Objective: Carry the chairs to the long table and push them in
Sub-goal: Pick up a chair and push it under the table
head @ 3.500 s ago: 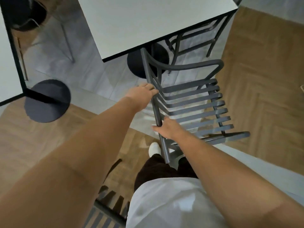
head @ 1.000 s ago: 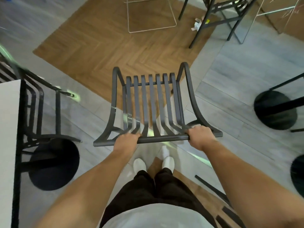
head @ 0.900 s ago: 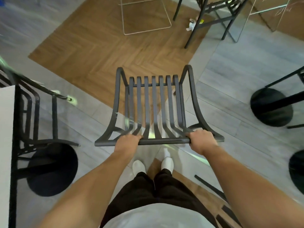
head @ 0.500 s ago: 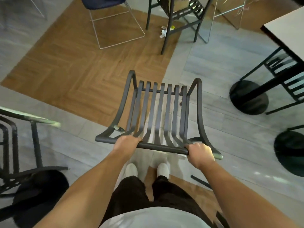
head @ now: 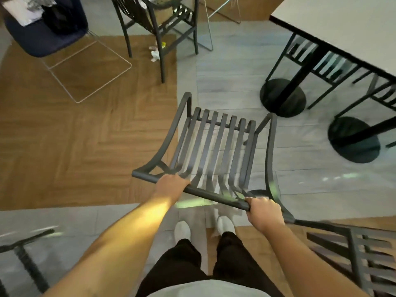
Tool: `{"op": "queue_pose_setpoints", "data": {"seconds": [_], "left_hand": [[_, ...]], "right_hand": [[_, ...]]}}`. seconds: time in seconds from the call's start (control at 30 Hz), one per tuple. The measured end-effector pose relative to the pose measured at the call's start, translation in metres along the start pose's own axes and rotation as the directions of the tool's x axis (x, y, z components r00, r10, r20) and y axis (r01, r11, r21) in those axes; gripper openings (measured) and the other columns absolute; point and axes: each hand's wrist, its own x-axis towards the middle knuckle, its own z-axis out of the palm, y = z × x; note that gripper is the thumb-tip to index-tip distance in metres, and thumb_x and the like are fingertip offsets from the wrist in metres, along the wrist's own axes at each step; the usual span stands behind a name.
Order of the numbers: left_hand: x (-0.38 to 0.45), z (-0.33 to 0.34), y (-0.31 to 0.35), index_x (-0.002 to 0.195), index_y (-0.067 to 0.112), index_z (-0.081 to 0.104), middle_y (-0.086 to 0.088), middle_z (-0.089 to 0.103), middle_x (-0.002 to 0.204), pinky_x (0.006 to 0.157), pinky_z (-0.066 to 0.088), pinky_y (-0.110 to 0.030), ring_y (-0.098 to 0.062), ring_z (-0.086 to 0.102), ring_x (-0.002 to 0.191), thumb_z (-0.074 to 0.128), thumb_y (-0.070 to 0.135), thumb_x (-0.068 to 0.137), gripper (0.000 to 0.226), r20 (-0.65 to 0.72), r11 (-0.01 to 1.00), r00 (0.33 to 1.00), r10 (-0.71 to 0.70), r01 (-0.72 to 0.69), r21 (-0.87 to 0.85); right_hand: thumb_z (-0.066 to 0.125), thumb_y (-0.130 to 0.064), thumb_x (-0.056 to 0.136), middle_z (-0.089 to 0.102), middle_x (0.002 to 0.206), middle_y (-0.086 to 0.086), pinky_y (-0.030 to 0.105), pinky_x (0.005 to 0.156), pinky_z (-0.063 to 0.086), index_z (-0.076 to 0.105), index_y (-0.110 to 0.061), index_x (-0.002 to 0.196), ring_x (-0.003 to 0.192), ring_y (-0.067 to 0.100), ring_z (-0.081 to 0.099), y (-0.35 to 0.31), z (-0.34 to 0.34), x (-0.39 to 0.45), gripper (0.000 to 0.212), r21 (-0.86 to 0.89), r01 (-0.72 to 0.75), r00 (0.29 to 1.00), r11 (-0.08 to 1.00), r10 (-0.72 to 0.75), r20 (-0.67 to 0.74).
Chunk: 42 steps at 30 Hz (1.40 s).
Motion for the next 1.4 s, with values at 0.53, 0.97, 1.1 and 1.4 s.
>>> {"op": "queue_pose_setpoints", "data": {"seconds": [0.53,0.97,1.1,1.4], "left_hand": [[0.131,-0.093,-0.019,0.122,0.035,0.063,0.002,0.070,0.107,0.084,0.054,-0.039,-0.024,0.069,0.098,0.054,0.010,0.095,0.038,0.036,0.945,0.971,0.238,-0.240,0.222],[0.253,-0.170,0.005,0.142,0.039,0.052,0.000,0.070,0.113,0.088,0.057,-0.042,-0.024,0.068,0.102,0.048,0.005,0.100,0.054,0.013,0.928,0.958,0.285,-0.280,0.244],[0.296,-0.195,0.015,0.143,0.039,0.050,0.000,0.068,0.115,0.090,0.055,-0.040,-0.023,0.066,0.104,0.049,0.005,0.100,0.055,0.003,0.917,0.949,0.314,-0.304,0.257],[0.380,-0.248,0.042,0.132,0.034,0.056,0.007,0.070,0.109,0.091,0.056,-0.039,-0.021,0.066,0.101,0.049,0.013,0.103,0.037,0.017,0.904,0.936,0.350,-0.343,0.255]], "right_hand": [[0.052,-0.026,0.098,0.071,0.098,-0.002,0.032,0.068,0.049,0.068,-0.028,0.113,0.092,0.024,0.068,0.001,-0.028,0.051,0.022,0.165,-0.280,0.960,0.946,0.270,0.078],[0.051,-0.020,0.100,0.068,0.095,0.001,0.035,0.070,0.051,0.064,-0.024,0.120,0.079,0.022,0.062,0.083,-0.084,0.148,0.024,0.222,-0.333,0.943,0.916,0.320,0.097],[0.051,-0.018,0.097,0.067,0.092,0.000,0.037,0.072,0.054,0.065,-0.025,0.119,0.082,0.025,0.066,0.113,-0.097,0.179,0.026,0.249,-0.356,0.935,0.901,0.344,0.090],[0.056,-0.026,0.097,0.069,0.097,0.000,0.041,0.079,0.058,0.064,-0.033,0.124,0.088,0.026,0.067,0.173,-0.134,0.246,0.029,0.254,-0.415,0.910,0.873,0.400,0.109]]}}
